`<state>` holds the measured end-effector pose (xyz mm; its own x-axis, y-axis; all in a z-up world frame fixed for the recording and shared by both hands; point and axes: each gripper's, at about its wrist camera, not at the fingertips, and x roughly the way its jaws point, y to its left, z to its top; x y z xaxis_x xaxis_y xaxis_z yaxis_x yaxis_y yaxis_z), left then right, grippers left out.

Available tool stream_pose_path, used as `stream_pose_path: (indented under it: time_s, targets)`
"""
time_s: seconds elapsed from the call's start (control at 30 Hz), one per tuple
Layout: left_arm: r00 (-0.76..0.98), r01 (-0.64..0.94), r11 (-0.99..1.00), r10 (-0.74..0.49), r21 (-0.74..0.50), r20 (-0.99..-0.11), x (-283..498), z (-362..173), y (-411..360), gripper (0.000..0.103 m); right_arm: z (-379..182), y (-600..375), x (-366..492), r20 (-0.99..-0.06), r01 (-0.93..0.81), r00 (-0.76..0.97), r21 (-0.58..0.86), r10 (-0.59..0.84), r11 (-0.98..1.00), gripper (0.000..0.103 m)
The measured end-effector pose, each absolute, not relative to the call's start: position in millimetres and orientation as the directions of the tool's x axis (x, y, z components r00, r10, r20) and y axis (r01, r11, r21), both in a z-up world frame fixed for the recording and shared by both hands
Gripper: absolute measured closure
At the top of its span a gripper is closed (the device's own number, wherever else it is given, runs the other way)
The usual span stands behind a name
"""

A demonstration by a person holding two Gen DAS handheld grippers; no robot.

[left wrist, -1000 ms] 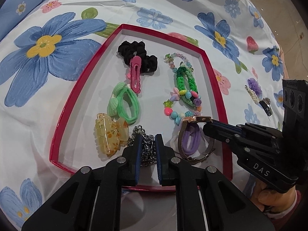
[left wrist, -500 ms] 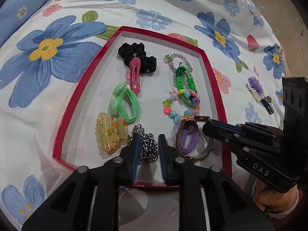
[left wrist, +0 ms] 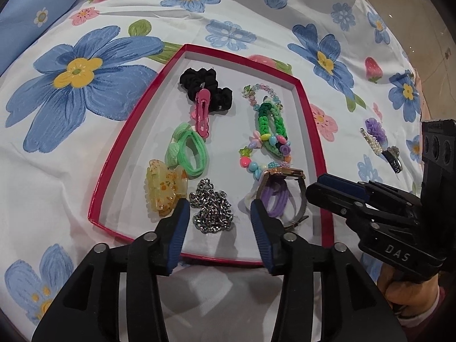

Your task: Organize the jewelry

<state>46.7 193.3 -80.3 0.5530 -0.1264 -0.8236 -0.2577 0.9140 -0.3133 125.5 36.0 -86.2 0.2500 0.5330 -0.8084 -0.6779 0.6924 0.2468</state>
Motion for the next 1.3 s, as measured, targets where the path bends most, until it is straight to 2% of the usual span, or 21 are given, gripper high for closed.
stream_pose_path:
  time_s: [0.1, 0.17, 0.23, 0.3, 0.4, 0.53, 0.6, 0.77, 1.03, 1.2, 1.3]
  targets:
    - [0.558, -0.255, 0.915, -0.126, -0.314, -0.82, 44.5, -76.6, 191.0, 0.058, -80.7, 31.7, 124.6, -0.799, -0.671, 0.267, 0.247, 0.539, 0.699, 0.068]
    - [0.56, -0.255, 0.916, -0.121, -0.31, -0.819, 42.8, -73.6, 189.3, 0.053, -77.5, 28.7, 123.5, -0.793, -0.668, 0.275, 0.249, 0.544, 0.701, 0.064]
    - [0.564, -0.256, 0.919, -0.11, -0.3, -0.818, 39.4, -68.7, 186.9, 0.046, -73.2, 24.9, 121.5, -0.788, -0.66, 0.31, 0.224, 0.533, 0.717, 0.054]
    - [0.572, -0.257, 0.921, -0.098, -0.291, -0.815, 34.9, -63.8, 184.7, 0.038, -68.0, 20.3, 118.8, -0.774, -0.655, 0.346, 0.204, 0.53, 0.727, 0.053]
    - [0.583, -0.256, 0.925, -0.084, -0.281, -0.808, 28.0, -56.2, 181.3, 0.034, -60.9, 11.6, 117.9, -0.751, -0.644, 0.367, 0.221, 0.548, 0.733, 0.053]
    - [0.605, -0.258, 0.928, -0.06, -0.267, -0.794, 15.3, -45.0, 177.1, 0.026, -51.5, 0.1, 115.1, -0.721, -0.627, 0.392, 0.244, 0.571, 0.74, 0.045]
    - [0.612, -0.269, 0.926, -0.047, -0.264, -0.789, 8.3, -41.4, 177.0, 0.02, -49.2, -3.8, 112.6, -0.713, -0.623, 0.393, 0.258, 0.58, 0.739, 0.045]
    - [0.627, -0.31, 0.907, -0.031, -0.286, -0.778, -11.4, -38.9, 180.2, 0.016, -46.7, -13.5, 102.5, -0.692, -0.613, 0.407, 0.278, 0.597, 0.74, 0.041]
    - [0.662, -0.39, 0.862, 0.019, -0.323, -0.749, -40.2, -41.3, 187.1, 0.013, -54.9, -27.3, 84.9, -0.662, -0.596, 0.392, 0.346, 0.638, 0.725, 0.03]
    - [0.682, -0.425, 0.861, 0.102, -0.279, -0.724, -59.5, -40.9, 180.3, 0.012, -64.2, -33.9, 69.9, -0.631, -0.597, 0.39, 0.381, 0.67, 0.706, 0.027]
    - [0.697, -0.429, 0.875, 0.163, -0.223, -0.699, -69.7, -36.6, 172.2, 0.011, -65.2, -41.1, 59.4, -0.6, -0.599, 0.42, 0.38, 0.681, 0.705, 0.022]
